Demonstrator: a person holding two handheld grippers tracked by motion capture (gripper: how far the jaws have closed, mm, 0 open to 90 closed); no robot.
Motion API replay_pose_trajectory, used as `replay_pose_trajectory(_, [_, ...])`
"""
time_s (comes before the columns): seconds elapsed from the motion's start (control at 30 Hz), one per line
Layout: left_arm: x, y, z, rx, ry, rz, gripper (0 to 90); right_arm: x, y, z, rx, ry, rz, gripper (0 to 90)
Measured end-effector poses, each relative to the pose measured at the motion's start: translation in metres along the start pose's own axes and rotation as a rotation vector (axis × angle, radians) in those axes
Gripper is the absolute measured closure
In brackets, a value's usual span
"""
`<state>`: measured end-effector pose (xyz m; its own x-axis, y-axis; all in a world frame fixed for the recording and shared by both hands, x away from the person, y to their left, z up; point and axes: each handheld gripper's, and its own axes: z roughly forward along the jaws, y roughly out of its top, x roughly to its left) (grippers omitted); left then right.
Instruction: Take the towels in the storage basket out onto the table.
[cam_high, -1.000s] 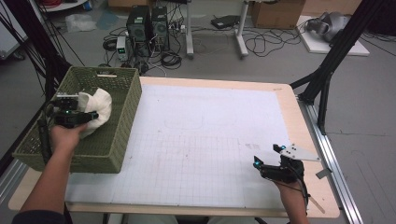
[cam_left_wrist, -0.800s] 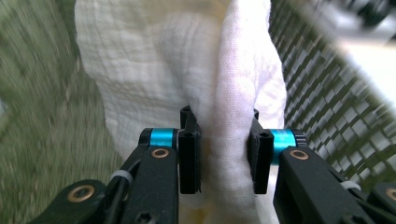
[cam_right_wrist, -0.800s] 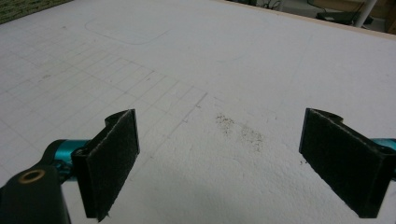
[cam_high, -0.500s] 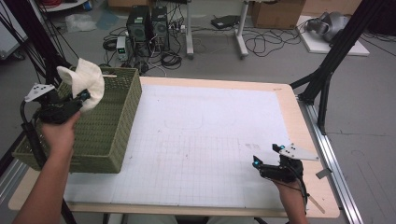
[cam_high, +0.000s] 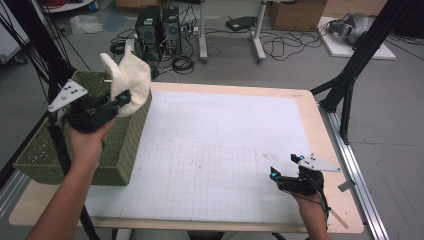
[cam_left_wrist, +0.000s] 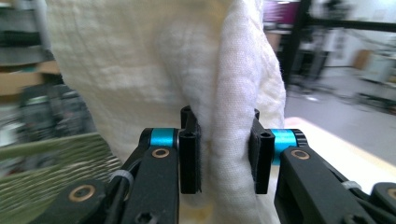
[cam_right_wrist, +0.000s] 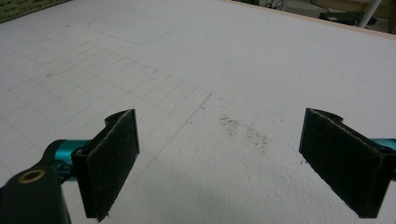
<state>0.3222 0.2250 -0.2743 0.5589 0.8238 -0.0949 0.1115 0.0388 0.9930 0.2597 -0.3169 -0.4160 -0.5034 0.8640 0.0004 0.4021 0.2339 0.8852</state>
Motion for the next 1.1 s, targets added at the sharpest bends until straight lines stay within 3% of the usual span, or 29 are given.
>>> replay_pose_trajectory(0.03, [-0.01,-0.001,0.006,-0.001,-0.042,-0.002,71.5,0.0,0.0,0.0,0.0,0.0,0.0,11.5])
replay_pose_trajectory(0.23, [-0.055,-0.02,0.032,0.057,-0.198,0.061,70.8,-0.001,0.0,-0.001,-0.003,-0.002,0.003,11.4])
replay_pose_trajectory(0.4, [-0.093,-0.049,0.057,0.128,-0.279,0.107,70.7,-0.001,0.0,-0.001,-0.003,-0.002,0.002,11.4])
replay_pose_trajectory(0.47, [-0.106,-0.061,0.067,0.163,-0.292,0.145,70.6,-0.001,0.0,-0.002,-0.001,-0.002,0.007,11.5])
replay_pose_trajectory(0.63, [-0.122,-0.092,0.091,0.222,-0.292,0.145,70.5,-0.001,-0.001,-0.001,0.001,0.0,0.005,11.4])
replay_pose_trajectory(0.8, [-0.129,-0.113,0.105,0.275,-0.283,0.166,70.4,-0.003,-0.001,-0.002,-0.002,-0.002,0.006,11.5])
replay_pose_trajectory(1.1, [-0.131,-0.142,0.119,0.388,-0.283,0.138,68.5,-0.003,-0.002,-0.002,0.0,-0.003,0.003,11.4])
